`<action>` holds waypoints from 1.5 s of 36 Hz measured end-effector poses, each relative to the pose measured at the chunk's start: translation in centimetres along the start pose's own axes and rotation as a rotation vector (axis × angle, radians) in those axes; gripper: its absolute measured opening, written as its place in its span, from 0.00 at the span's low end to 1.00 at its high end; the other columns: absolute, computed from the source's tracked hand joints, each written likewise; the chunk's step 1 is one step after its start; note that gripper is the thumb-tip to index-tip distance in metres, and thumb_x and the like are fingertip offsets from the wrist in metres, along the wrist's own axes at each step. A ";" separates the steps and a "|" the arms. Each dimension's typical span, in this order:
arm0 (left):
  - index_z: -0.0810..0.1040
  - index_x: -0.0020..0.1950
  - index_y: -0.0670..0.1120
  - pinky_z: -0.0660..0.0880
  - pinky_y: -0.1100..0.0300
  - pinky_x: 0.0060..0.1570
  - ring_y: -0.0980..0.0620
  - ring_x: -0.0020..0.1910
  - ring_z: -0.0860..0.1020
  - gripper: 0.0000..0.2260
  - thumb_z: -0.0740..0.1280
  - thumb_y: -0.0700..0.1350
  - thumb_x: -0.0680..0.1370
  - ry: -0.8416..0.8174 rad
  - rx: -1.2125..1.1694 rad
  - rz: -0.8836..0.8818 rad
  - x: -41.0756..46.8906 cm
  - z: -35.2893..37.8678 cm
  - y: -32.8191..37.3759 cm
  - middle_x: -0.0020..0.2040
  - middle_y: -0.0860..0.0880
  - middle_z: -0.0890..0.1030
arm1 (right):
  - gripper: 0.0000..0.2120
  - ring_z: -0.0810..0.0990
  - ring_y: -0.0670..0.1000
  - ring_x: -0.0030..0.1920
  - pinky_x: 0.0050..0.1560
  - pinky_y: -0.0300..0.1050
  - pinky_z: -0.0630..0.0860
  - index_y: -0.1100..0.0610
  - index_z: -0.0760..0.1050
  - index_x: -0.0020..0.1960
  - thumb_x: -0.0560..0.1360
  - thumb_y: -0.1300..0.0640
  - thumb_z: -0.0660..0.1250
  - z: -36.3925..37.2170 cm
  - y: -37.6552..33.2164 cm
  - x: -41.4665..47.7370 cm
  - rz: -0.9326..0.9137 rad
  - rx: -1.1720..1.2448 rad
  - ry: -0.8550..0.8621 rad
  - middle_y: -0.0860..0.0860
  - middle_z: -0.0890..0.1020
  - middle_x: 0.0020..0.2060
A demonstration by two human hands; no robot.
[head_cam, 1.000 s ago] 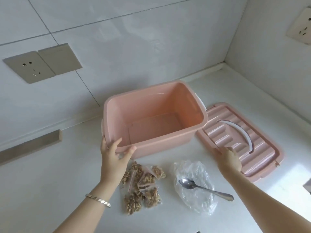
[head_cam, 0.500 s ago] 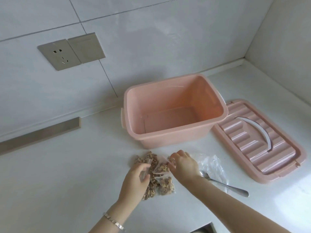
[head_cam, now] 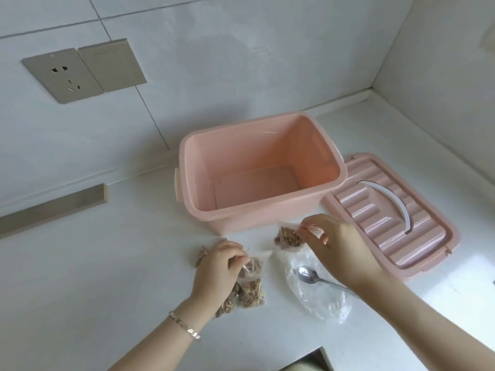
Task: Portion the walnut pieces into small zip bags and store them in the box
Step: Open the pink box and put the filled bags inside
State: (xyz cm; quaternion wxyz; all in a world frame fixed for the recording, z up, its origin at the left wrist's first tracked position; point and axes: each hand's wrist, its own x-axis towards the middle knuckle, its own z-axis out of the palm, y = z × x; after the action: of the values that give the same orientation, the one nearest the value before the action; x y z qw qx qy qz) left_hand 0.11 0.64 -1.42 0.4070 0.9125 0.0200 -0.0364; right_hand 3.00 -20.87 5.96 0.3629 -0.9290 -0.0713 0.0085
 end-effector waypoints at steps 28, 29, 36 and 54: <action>0.71 0.33 0.46 0.77 0.39 0.48 0.46 0.40 0.75 0.12 0.65 0.37 0.76 0.079 -0.307 -0.465 23.6 -3.0 -1.2 0.33 0.47 0.73 | 0.12 0.79 0.57 0.51 0.50 0.46 0.75 0.54 0.77 0.53 0.75 0.63 0.59 8.5 2.5 26.8 0.069 -0.215 -0.392 0.57 0.81 0.52; 0.71 0.33 0.47 0.77 0.39 0.48 0.46 0.41 0.75 0.13 0.65 0.37 0.76 0.069 -0.294 -0.461 24.1 -2.6 -1.6 0.34 0.48 0.73 | 0.11 0.79 0.56 0.52 0.51 0.46 0.75 0.54 0.77 0.53 0.75 0.63 0.60 9.0 2.8 26.9 0.059 -0.211 -0.418 0.56 0.81 0.52; 0.76 0.40 0.45 0.75 0.48 0.54 0.44 0.45 0.77 0.06 0.66 0.36 0.75 0.098 -0.230 -0.506 25.2 -1.6 -2.7 0.43 0.45 0.80 | 0.12 0.77 0.57 0.56 0.55 0.46 0.73 0.57 0.75 0.58 0.76 0.62 0.61 10.3 3.7 26.7 0.075 -0.235 -0.452 0.57 0.80 0.55; 0.78 0.48 0.49 0.71 0.74 0.41 0.60 0.41 0.79 0.06 0.65 0.39 0.76 0.148 -0.157 0.147 3.8 -7.8 3.8 0.43 0.56 0.81 | 0.08 0.76 0.44 0.37 0.42 0.29 0.71 0.58 0.81 0.49 0.73 0.65 0.66 0.9 -2.7 8.2 -0.210 0.047 -0.189 0.48 0.81 0.40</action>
State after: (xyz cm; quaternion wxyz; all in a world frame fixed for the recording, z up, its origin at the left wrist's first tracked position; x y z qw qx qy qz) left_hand 4.56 3.97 6.30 0.4760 0.8771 -0.0140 0.0623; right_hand 10.73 -17.16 7.42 0.3753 -0.9027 -0.2019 0.0593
